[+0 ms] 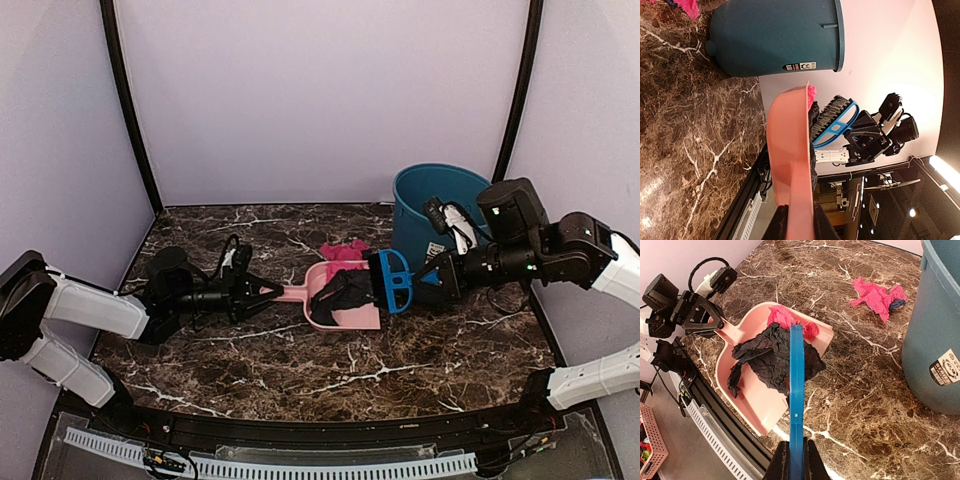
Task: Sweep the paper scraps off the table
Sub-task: Dump the paper scraps in the dustpan into the trash bin.
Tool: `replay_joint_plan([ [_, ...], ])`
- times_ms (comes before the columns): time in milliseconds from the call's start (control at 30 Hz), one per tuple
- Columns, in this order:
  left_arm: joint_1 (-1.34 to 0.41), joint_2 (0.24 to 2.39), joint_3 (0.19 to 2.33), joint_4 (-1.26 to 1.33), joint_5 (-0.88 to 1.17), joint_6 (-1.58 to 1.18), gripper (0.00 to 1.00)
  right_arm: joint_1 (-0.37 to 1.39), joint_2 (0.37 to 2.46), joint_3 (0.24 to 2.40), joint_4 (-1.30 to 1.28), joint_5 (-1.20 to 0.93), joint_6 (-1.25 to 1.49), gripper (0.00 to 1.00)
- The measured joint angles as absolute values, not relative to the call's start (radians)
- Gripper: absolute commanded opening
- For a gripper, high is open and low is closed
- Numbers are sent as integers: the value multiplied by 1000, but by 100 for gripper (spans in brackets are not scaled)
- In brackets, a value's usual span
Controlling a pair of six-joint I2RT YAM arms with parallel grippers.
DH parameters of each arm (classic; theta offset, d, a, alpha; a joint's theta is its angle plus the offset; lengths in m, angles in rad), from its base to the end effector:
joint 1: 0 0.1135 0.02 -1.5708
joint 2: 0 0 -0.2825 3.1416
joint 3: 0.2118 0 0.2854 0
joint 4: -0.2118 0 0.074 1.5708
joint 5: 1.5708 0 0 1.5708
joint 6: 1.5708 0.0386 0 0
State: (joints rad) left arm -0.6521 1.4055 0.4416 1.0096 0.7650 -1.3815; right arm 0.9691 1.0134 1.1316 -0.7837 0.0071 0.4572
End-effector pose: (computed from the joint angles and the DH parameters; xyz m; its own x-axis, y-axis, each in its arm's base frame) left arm 0.2092 -0.1934 0.2018 -0.9632 -0.1560 -0.2190 0.2215 0.0017 -0.9752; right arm 0.1299 0.1887 0.3762 -0.6761 -0.2048 -0.7078 -0.5826 0.7367 0.3433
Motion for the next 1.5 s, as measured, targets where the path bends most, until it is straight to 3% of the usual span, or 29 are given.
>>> replay_joint_plan([
  [967,-610,1407,445,1192,677,-1555,0,969,896,1073,-658,-15,384,0],
  [1500,-609,1444,680,1072,634,-1553,0,969,879,1140,-648,154,379,0],
])
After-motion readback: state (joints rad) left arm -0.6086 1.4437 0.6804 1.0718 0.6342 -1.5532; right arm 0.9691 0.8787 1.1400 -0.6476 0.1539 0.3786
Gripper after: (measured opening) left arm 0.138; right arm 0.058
